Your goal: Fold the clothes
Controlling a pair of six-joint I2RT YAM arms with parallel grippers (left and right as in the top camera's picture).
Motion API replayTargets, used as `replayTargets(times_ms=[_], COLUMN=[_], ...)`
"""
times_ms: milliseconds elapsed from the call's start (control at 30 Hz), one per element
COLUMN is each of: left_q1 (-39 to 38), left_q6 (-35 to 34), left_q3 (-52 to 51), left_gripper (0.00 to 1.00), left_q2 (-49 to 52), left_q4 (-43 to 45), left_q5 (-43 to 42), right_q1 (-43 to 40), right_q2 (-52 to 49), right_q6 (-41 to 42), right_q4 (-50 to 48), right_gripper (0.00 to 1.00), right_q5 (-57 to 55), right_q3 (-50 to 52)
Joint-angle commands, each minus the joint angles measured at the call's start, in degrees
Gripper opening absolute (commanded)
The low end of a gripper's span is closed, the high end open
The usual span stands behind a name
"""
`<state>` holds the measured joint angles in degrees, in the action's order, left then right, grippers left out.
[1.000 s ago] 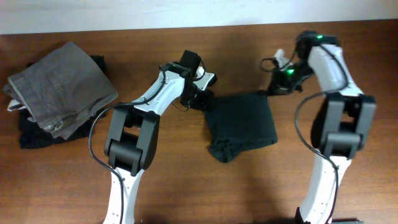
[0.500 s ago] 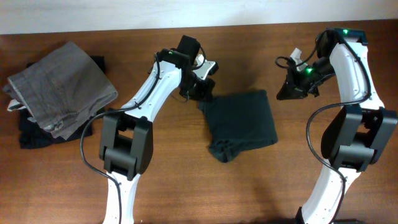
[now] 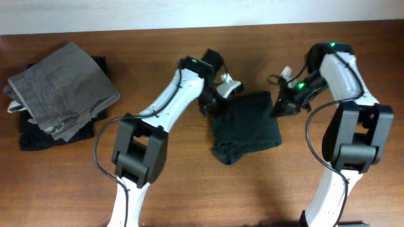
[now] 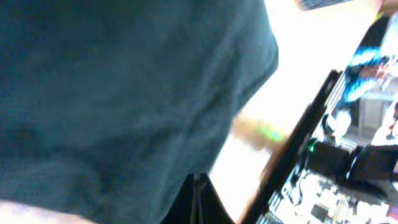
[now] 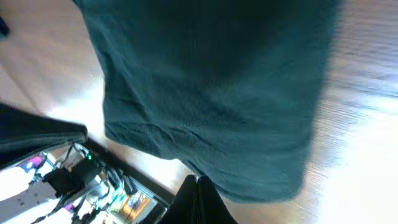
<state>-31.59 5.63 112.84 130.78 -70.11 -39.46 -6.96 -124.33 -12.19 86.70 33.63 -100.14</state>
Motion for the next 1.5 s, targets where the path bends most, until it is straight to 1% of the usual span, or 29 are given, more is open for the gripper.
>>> replayTargets(times_ms=[0,133,233,433,533,633,733,800,900,967,1000,1067,1100,1133,1200,1233,1300,1333,1433,1467], left_q1=[-1.27,-1.88,-1.90,-1.92,-1.92,-1.90,-1.81,-1.62,-1.60,-1.51,-1.33,-0.94,-0.74,-0.55,-0.07,0.15,0.59,0.68,0.59,0.52], left_q6=[2.03,3.13,3.10,3.04,1.70,1.57,1.55,1.44,-0.59,-3.96,-5.86,-10.10,-12.70,-14.75,-19.54,-21.05,-22.64,-22.80,-23.91,-24.63], left_q3=[0.55,-0.83,-3.93,-13.51,-19.37,-22.43,-21.53,-19.39,-15.04,-11.67,-9.75,-6.16,-4.44,-3.23,-1.77,-1.68,-1.77,-2.34,-5.27,-6.82], left_gripper=[0.00,0.00,0.00,0.00,0.00,0.00,0.00,0.01,0.00,0.00,0.00,0.00,0.02,0.09,0.36,0.43,0.49,0.55,0.68,0.76], left_q2=[-1.14,-1.14,-1.14,-1.03,-1.03,-1.03,-1.11,-1.51,-2.78,-4.07,-4.87,-6.40,-7.23,-7.91,-9.09,-9.46,-9.51,-9.46,-9.33,-9.29], left_q4=[-2.32,-4.20,-3.13,4.87,10.14,12.41,12.41,12.41,12.24,12.02,11.85,11.17,10.82,10.47,9.66,9.16,7.10,6.40,6.60,7.61], left_q5=[3.26,3.74,3.74,3.67,3.69,4.50,6.58,7.26,8.31,10.05,11.13,14.67,17.55,20.13,25.59,26.53,26.86,26.88,26.91,26.93], right_q1=[0.96,0.92,0.90,0.90,0.90,0.90,0.90,0.90,0.90,0.83,0.76,0.31,0.00,-0.44,-1.42,-1.88,-2.86,-3.34,-4.63,-4.94], right_q2=[0.55,0.55,0.55,0.52,0.52,0.52,0.61,1.03,3.10,5.27,6.54,9.51,10.91,12.20,14.58,15.45,16.61,17.03,17.22,17.09], right_q6=[-2.93,-3.91,-3.89,-3.23,-3.28,-3.50,-3.50,-3.50,-3.91,-3.89,-3.89,-3.85,-3.76,-3.50,-1.62,0.22,3.63,4.81,5.44,5.42], right_q4=[-1.07,-3.91,-7.32,-16.11,-18.40,-20.00,-20.70,-19.89,-17.35,-15.78,-14.99,-12.85,-11.72,-10.64,-8.96,-8.37,-7.21,-6.73,-6.56,-6.69], right_gripper=[0.04,0.04,0.04,0.04,0.04,0.04,0.04,0.08,0.11,0.13,0.17,0.29,0.31,0.34,0.45,0.49,0.59,0.62,0.71,0.74], right_q5=[3.80,4.98,4.98,4.87,4.70,4.74,5.01,6.14,7.30,7.30,7.21,6.43,6.14,5.27,0.50,-2.95,-10.01,-13.00,-14.84,-14.86], right_q3=[5.44,11.93,16.26,21.99,22.47,22.45,22.23,21.42,18.86,16.63,15.32,11.87,10.05,8.22,4.46,2.97,0.85,0.31,0.33,0.48])
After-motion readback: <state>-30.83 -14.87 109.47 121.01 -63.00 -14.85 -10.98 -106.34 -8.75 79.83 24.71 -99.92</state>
